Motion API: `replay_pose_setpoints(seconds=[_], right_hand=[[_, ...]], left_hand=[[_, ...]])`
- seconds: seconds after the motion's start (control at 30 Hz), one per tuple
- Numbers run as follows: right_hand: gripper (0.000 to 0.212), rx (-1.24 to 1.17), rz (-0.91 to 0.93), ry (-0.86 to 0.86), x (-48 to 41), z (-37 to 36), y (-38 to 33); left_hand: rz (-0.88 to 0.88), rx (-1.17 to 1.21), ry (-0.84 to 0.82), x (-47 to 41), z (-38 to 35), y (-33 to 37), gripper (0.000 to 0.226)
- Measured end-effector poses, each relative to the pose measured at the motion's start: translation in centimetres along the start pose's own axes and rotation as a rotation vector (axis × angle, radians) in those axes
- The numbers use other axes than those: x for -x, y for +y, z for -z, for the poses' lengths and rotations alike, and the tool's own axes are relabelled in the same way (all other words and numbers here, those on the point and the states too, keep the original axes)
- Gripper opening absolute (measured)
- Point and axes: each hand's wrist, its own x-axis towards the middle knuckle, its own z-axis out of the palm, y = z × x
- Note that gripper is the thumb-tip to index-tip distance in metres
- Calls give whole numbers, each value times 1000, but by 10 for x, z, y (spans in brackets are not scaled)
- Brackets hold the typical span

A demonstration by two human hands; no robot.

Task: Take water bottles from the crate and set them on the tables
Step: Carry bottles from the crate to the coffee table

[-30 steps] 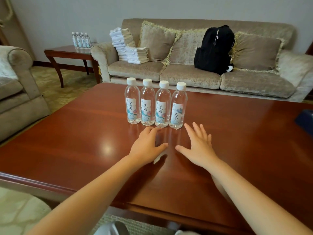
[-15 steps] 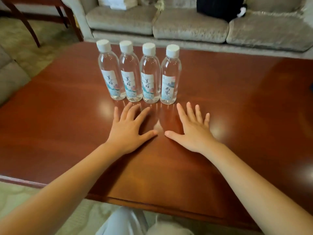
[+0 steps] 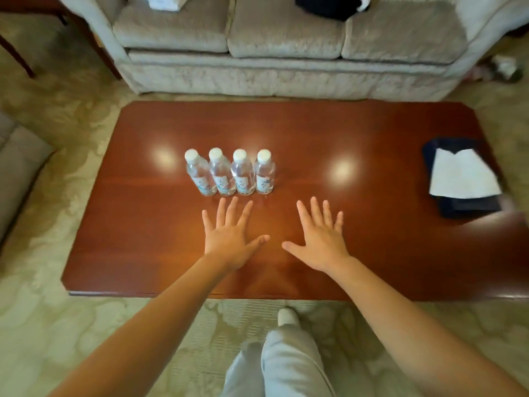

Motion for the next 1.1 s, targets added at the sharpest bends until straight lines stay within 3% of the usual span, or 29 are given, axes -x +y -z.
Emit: replay_pose_setpoints(seconds=[0.23,0.43,0.93,1.1], right_hand=[[97,-71,-141,102,141,113,-8],[95,-137,-275,259,259,160,-5],[97,-284,-732,423,513,107,62],[97,-317,-905,473,623,67,67]], left_hand=[[-56,38,39,99,133,45,91],[-228,22,89,178,186,88,92],[-775,-104,53,340,154,237,93],[-949,-173,53,425,123,287,104]])
